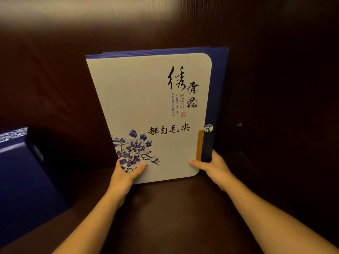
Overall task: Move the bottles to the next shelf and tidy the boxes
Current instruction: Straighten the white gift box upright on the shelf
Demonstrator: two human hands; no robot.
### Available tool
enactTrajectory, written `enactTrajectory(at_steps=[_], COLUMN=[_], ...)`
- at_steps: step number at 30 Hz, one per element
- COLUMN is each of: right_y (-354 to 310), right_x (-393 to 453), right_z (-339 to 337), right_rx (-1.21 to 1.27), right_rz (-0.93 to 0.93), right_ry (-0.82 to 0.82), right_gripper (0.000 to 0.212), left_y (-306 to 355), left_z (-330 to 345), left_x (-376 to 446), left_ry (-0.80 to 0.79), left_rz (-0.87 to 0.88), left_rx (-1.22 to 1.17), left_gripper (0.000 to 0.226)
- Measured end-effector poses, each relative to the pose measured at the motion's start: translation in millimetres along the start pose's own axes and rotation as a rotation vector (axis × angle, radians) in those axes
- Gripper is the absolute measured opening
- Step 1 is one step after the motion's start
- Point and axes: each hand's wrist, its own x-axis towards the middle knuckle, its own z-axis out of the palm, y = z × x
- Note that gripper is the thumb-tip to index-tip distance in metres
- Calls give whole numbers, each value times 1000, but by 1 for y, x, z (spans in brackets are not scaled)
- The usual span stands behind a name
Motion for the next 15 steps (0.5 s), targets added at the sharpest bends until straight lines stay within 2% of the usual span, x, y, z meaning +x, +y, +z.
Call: enactTrajectory(at_steps=[7, 15], right_y=[-5, -30], right_x=[-38, -147], right_z=[-11, -38], right_rx=[4, -49], right_rz=[-20, -29], right_ry=[12, 70], right_gripper=[46, 48], left_y=[11, 31], left_z=[6, 8], left_x=[-40, -139], left_ry=[-27, -86], left_rz=[59, 108], left_rx=[-39, -56], left_gripper=[80, 82])
